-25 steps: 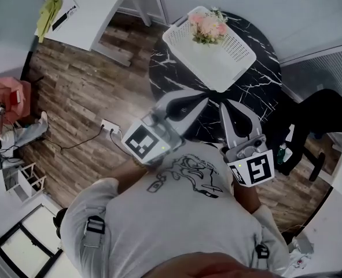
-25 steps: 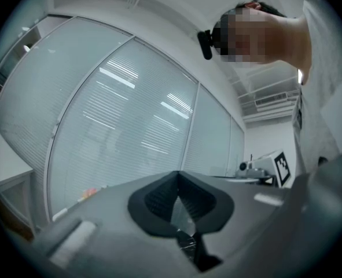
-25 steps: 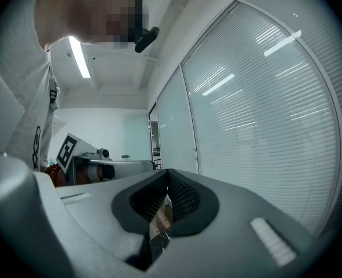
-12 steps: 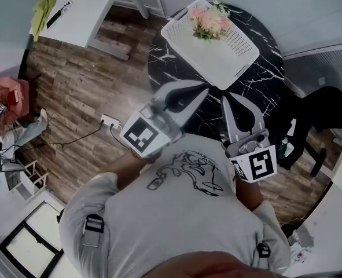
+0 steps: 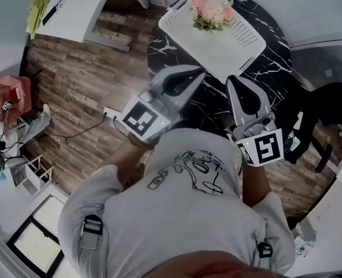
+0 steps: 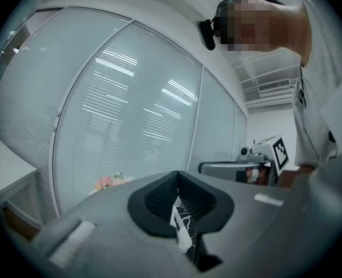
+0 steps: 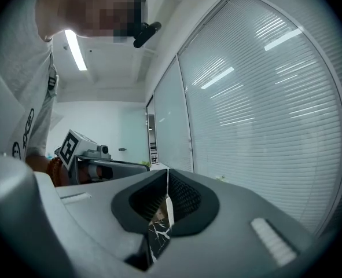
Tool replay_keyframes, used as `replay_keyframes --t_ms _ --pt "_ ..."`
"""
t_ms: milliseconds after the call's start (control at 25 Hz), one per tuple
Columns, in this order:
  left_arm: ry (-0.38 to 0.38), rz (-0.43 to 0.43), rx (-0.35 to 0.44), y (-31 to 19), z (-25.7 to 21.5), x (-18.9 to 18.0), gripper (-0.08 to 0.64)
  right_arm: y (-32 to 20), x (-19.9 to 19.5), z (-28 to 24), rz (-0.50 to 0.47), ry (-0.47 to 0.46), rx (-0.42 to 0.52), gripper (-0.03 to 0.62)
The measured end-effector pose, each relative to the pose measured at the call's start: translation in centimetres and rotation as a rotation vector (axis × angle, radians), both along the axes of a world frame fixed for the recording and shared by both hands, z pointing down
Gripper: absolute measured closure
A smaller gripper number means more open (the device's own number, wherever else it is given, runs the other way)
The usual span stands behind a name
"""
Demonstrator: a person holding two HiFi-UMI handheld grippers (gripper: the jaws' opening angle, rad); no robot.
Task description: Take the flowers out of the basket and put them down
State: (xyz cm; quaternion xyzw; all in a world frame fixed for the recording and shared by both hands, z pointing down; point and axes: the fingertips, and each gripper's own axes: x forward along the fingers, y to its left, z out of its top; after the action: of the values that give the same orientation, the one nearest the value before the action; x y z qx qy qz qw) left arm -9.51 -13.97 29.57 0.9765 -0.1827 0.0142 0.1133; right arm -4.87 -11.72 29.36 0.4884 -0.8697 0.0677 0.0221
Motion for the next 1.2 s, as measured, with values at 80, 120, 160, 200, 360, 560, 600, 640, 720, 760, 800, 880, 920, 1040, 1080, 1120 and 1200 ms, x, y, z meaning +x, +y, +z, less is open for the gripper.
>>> replay_keyframes --t_ms 80,120,160,200,360,560,600,640,720,760,800,880,920,1040,1080,1120,1200 --pt "-0.021 -0.007 0.002 -1.0 1.2 0.0 0.555 -1.0 0.4 1.2 0.000 0.004 -0.011 0.577" --pt "-0.031 -0.010 0.005 -1.5 1.7 0.0 0.555 -1.5 0.6 1.7 -0.002 0.004 -0.019 0.577" --pt "-0.042 -0.012 0.008 -2.0 2.2 0.1 0.554 -1.9 0.7 2.3 -0.005 0.008 -0.027 0.575" --pt "-0.052 -0.014 0.012 -2.5 2.6 0.2 0.549 -2.4 0.8 2.9 -0.008 0.015 -0.033 0.569" --pt "-0.088 -0.022 0.014 -4.4 4.5 0.4 0.534 -4.2 1.3 5.2 -0.013 0.039 -0.062 0.554" --pt "-0.144 -0.025 0.018 -6.9 7.2 0.6 0.503 -6.5 2.2 8.0 -0.014 0.067 -0.103 0.518" --pt "-0.154 -0.023 0.021 -7.4 7.8 0.6 0.494 -7.0 2.4 8.5 -0.015 0.075 -0.110 0.512" --pt "-0.165 -0.022 0.028 -7.8 8.4 0.6 0.489 -7.5 2.6 9.1 -0.016 0.082 -0.118 0.503" --pt "-0.189 -0.017 0.041 -8.8 9.4 0.6 0.480 -8.5 2.8 10.3 -0.019 0.089 -0.141 0.489" --pt "-0.202 -0.014 0.043 -9.2 10.0 0.7 0.474 -9.0 2.8 10.9 -0.021 0.090 -0.156 0.480" --pt "-0.215 -0.011 0.042 -9.7 10.5 0.8 0.466 -9.5 2.9 11.6 -0.024 0.089 -0.170 0.468" --pt "-0.241 -0.005 0.038 -10.5 11.7 0.9 0.451 -10.4 3.0 12.9 -0.033 0.085 -0.197 0.447" --pt "-0.255 -0.003 0.036 -10.9 12.4 0.9 0.445 -10.8 2.9 13.6 -0.035 0.084 -0.213 0.428" --pt "-0.301 -0.002 0.032 -12.2 14.4 0.8 0.423 -11.8 2.8 15.3 -0.042 0.096 -0.258 0.385" --pt "-0.316 -0.002 0.029 -12.6 15.0 0.7 0.412 -12.1 2.8 15.9 -0.047 0.103 -0.270 0.379" --pt "-0.331 -0.001 0.026 -13.0 15.7 0.6 0.397 -12.5 2.7 16.4 -0.052 0.110 -0.279 0.363" --pt "-0.362 0.010 0.021 -13.8 16.9 0.6 0.363 -13.3 2.7 17.4 -0.057 0.119 -0.296 0.342"
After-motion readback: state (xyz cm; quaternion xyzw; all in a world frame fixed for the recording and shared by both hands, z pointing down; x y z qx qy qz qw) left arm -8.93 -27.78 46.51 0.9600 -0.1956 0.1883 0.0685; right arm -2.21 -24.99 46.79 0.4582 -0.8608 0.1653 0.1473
